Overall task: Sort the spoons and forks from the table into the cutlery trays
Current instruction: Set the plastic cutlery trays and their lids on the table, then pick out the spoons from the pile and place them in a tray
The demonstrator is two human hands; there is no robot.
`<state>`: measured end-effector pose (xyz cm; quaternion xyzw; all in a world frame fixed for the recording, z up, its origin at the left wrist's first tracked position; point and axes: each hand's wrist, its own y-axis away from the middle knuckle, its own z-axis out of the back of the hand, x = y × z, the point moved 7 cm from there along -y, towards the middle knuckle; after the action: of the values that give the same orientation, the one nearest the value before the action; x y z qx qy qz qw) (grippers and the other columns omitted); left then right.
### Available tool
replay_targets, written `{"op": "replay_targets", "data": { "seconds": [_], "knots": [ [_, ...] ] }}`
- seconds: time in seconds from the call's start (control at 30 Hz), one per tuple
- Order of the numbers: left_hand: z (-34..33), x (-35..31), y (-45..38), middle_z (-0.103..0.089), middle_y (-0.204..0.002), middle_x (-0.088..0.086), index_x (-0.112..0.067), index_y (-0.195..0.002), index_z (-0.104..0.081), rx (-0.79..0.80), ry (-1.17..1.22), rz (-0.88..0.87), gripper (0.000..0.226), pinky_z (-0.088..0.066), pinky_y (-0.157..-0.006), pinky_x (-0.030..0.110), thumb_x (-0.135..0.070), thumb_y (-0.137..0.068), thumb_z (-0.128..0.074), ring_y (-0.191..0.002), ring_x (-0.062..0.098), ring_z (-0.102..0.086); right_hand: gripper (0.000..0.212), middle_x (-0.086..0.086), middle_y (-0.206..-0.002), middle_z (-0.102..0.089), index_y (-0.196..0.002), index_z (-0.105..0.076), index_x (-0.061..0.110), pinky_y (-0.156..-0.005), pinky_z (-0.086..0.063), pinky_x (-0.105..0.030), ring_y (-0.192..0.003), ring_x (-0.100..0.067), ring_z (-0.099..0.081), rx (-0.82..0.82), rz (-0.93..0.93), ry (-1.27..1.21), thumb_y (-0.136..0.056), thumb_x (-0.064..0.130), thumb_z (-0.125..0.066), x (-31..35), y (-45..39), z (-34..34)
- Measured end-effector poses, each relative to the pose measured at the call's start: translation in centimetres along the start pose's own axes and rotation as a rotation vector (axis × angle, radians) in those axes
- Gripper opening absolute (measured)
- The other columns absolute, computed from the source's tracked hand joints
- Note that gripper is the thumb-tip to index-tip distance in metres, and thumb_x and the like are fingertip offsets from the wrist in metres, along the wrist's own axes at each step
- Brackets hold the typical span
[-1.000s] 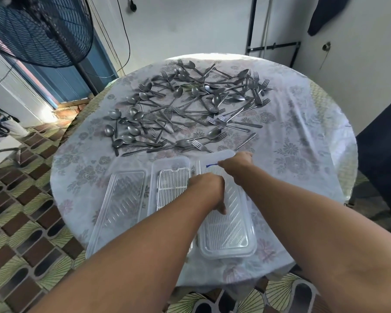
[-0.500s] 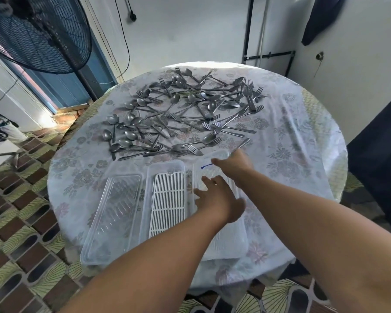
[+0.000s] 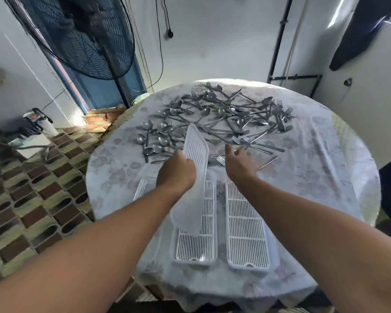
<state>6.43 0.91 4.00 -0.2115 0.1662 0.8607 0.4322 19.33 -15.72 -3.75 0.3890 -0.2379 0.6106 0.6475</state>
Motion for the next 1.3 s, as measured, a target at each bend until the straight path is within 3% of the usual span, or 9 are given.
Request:
{"op": "replay_targets", "data": {
  "seconds": [0.17,0.27,0.43,0.53,0.6,0.67,0.93,1.1,1.3],
  "knots": [
    [5.1,8.6,-3.6,-0.064,-0.122,0.015,-0.006,-0.127,-0.054,-0.04,0.051,0.129,0.041,-0.049,-0.087,0.041,-0.03,-0.1,-0.036,-0.106,0.036,-0.062,0.065,-0.013,-0.1,-0.068,-0.099,-0.062,0.02,-0.09,-0.052,-0.05,-0.096,-0.036,-0.064,0.037,0.12,-0.044,-0.09,0.076,-0.03,5.1,1.6,-5.7],
    [5.6,14.5,-4.4,-0.066,-0.12,0.018,-0.006,-0.127,-0.055,0.006,0.109,0.189,0.043,-0.053,-0.09,0.044,-0.031,-0.097,-0.037,-0.104,0.037,-0.064,0.056,-0.008,-0.089,-0.063,-0.086,-0.054,0.024,-0.075,-0.045,-0.04,-0.086,-0.03,-0.059,0.056,0.145,-0.03,-0.088,0.076,-0.032,6.9,2.6,-10.3],
    [1.9,21.4,-5.2,-0.071,-0.099,0.016,-0.009,-0.108,-0.061,0.17,0.27,0.175,0.033,-0.058,-0.075,0.037,-0.025,-0.094,-0.036,-0.08,0.03,-0.069,0.035,-0.01,-0.098,-0.067,-0.095,-0.059,0.021,-0.086,-0.048,-0.043,-0.099,-0.033,-0.059,0.057,0.218,-0.008,-0.101,0.053,-0.047,10.0,5.3,-15.7],
    [-0.4,23.3,-5.5,-0.067,-0.122,0.012,-0.015,-0.137,-0.055,0.257,0.212,0.128,0.048,-0.052,-0.084,0.034,-0.023,-0.092,-0.039,-0.102,0.032,-0.066,0.035,-0.008,-0.091,-0.067,-0.095,-0.06,0.015,-0.081,-0.047,-0.041,-0.093,-0.03,-0.059,0.067,0.219,-0.033,-0.101,0.049,-0.05,10.1,6.3,-18.3],
    [-1.8,24.2,-5.8,-0.062,-0.131,0.009,-0.016,-0.138,-0.055,0.313,0.101,0.077,0.042,-0.047,-0.089,0.032,-0.023,-0.097,-0.047,-0.112,0.03,-0.06,0.033,-0.004,-0.079,-0.061,-0.082,-0.054,0.017,-0.072,-0.039,-0.036,-0.084,-0.027,-0.055,0.066,0.207,-0.024,-0.101,0.045,-0.052,9.7,6.7,-19.3],
    [-2.5,24.9,-6.3,-0.063,-0.123,0.007,-0.015,-0.124,-0.06,0.339,-0.023,0.04,0.029,-0.045,-0.081,0.029,-0.024,-0.097,-0.054,-0.102,0.025,-0.058,0.033,0.0,-0.076,-0.056,-0.076,-0.049,0.021,-0.072,-0.032,-0.032,-0.082,-0.024,-0.051,0.057,0.206,0.0,-0.1,0.042,-0.053,9.2,6.7,-19.7],
    [-3.2,26.4,-9.1,-0.068,-0.096,0.013,-0.007,-0.097,-0.066,0.321,-0.15,0.081,0.017,-0.036,-0.049,0.028,-0.009,-0.086,-0.054,-0.071,0.022,-0.057,0.027,-0.011,-0.107,-0.062,-0.096,-0.056,0.017,-0.08,-0.034,-0.031,-0.1,-0.026,-0.054,0.087,0.208,0.087,-0.101,0.044,-0.055,8.0,5.1,-20.2],
    [-1.3,24.5,-10.7,-0.063,-0.112,0.008,-0.013,-0.123,-0.052,0.223,-0.126,0.106,0.04,-0.043,-0.07,0.033,-0.033,-0.088,-0.059,-0.096,0.03,-0.061,0.024,-0.008,-0.108,-0.062,-0.101,-0.056,0.019,-0.08,-0.037,-0.032,-0.099,-0.024,-0.054,0.117,0.216,0.1,-0.099,0.044,-0.057,8.9,3.4,-20.6],
    [1.3,20.2,-14.8,-0.063,-0.103,0.0,-0.018,-0.108,-0.059,0.139,0.054,0.033,0.029,-0.045,-0.072,0.033,-0.039,-0.088,-0.061,-0.089,0.023,-0.06,0.025,-0.007,-0.103,-0.066,-0.106,-0.06,0.012,-0.088,-0.05,-0.041,-0.101,-0.028,-0.06,0.101,0.2,0.01,-0.098,0.036,-0.059,11.8,1.9,-21.2]
  ]
}}
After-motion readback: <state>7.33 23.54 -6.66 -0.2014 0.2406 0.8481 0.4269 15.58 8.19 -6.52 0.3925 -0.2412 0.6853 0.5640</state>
